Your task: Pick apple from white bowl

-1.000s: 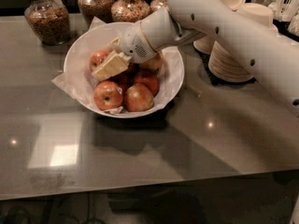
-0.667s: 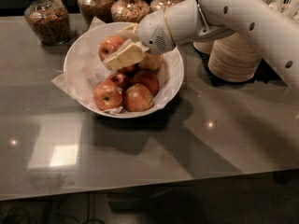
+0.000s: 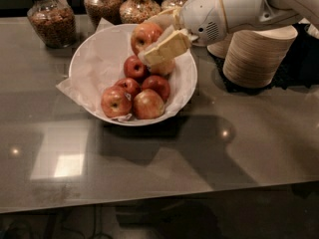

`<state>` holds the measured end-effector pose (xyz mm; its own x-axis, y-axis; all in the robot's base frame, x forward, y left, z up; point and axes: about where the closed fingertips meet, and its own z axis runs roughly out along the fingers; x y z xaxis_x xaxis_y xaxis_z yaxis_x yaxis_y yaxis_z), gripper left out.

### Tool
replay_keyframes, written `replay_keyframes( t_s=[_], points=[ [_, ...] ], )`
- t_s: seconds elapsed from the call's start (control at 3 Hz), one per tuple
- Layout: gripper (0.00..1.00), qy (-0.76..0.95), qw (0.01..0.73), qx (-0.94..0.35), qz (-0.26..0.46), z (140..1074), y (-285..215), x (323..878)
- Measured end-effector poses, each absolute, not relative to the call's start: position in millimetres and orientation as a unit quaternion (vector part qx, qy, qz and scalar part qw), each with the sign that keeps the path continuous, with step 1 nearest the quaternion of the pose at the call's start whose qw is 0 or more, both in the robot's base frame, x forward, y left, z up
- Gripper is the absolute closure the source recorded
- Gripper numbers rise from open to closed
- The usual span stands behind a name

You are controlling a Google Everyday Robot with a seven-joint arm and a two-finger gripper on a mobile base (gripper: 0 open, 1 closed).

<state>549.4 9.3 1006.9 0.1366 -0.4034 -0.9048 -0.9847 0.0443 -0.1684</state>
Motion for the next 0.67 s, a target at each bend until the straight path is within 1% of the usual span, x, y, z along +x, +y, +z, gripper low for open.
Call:
replay_keyframes(
  t_s=[0.33, 0.67],
  points=[
    [1.0, 0.581, 0.391, -0.646, 0.303, 1000.7, -13.7, 524.1],
    [1.0, 0.581, 0.391, -0.646, 0.303, 1000.7, -13.7, 524.1]
  ],
)
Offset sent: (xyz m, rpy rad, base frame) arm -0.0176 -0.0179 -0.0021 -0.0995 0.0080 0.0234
